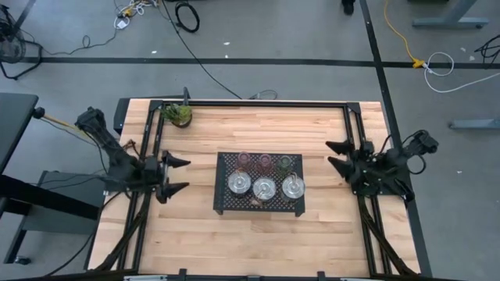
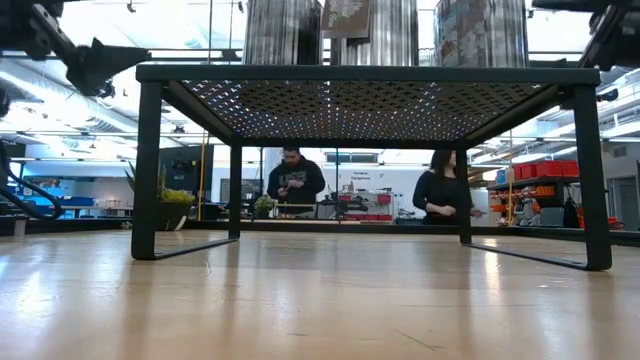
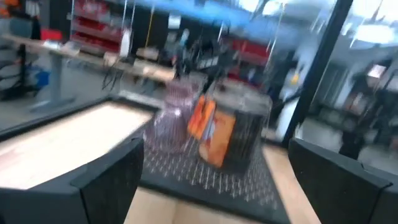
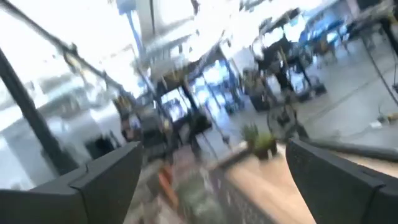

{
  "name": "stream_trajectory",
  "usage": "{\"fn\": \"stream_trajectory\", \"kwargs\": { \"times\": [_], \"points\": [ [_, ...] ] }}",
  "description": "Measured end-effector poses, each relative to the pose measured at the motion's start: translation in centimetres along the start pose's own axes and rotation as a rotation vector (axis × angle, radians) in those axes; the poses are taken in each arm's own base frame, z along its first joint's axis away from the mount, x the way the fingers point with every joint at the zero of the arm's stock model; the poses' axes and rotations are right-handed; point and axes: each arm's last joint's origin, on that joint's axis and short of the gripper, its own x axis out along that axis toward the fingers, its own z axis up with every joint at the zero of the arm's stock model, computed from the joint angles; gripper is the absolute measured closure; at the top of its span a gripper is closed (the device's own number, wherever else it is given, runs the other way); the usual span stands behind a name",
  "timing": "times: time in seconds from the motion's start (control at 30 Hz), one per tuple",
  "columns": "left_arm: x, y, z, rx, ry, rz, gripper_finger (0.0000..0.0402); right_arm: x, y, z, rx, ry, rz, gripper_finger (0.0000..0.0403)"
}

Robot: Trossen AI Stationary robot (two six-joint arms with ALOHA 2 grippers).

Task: Pick & Place candle stick holders
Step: Return to Home Position

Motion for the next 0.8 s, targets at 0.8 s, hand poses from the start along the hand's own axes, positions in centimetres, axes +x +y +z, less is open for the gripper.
{"fn": "stream_trajectory", "kwargs": {
  "times": [0.8],
  "points": [
    [1.1,5.4,-1.4,-0.181,-0.014,-0.056,0.0003,1.7,-4.1,-3.6,-0.099,0.313,-0.008,0.0010]
  ]
}}
